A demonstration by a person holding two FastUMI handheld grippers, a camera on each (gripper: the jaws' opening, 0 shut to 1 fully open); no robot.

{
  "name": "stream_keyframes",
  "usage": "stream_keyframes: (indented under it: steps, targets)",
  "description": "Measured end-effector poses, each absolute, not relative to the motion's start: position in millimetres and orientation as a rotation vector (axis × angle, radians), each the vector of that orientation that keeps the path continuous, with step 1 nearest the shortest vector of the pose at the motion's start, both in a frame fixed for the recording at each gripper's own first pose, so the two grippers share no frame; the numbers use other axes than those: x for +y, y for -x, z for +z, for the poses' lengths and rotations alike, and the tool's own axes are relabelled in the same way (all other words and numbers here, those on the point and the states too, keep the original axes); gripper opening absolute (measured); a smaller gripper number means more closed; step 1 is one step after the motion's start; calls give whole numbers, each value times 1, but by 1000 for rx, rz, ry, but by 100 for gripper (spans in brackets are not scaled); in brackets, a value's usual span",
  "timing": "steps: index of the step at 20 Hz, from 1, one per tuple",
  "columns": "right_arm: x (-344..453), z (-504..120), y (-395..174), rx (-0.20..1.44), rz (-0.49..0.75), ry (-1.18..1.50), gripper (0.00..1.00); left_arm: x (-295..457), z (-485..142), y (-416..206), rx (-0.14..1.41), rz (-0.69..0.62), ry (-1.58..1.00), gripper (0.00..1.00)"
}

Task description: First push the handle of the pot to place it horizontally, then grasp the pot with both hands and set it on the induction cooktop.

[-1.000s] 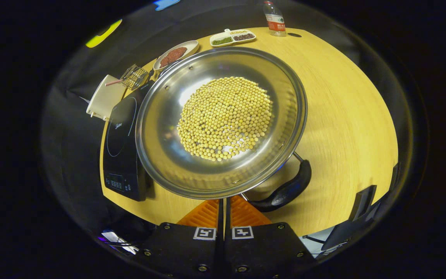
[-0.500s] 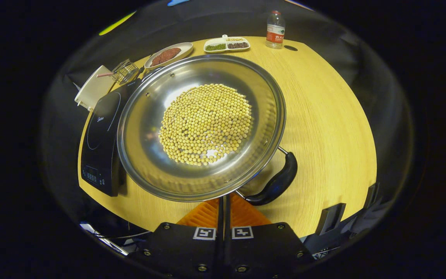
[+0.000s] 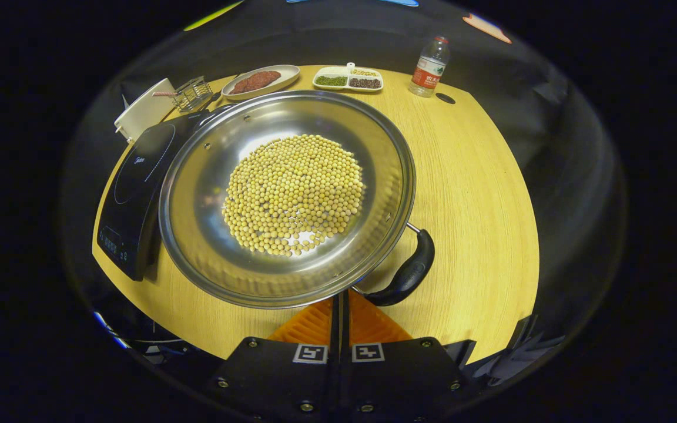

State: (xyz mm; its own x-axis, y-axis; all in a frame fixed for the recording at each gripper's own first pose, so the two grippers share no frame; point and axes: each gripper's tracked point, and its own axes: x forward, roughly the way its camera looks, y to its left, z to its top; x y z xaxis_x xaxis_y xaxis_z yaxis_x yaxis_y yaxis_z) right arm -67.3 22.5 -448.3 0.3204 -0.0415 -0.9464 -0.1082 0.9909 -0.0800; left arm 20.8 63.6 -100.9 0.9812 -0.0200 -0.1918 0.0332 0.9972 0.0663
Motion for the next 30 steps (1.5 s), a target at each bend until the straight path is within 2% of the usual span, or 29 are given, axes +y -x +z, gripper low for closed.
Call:
stream_keyframes:
  steps: [19,25,27,30]
  targets:
    - [-46,-444,-3,1185,-22,172,1,23,-130,-42,243,-74,-101,98]
    - [-56,-442,-18,1165,-13,164,1,14,-153,-43,288,-88,-81,95]
    - [-55,-441,-18,1153,1,180,1,14,-170,-42,320,-87,-69,93]
    - [-55,-427,-14,1103,23,166,0,11,-203,-39,395,-102,-41,94]
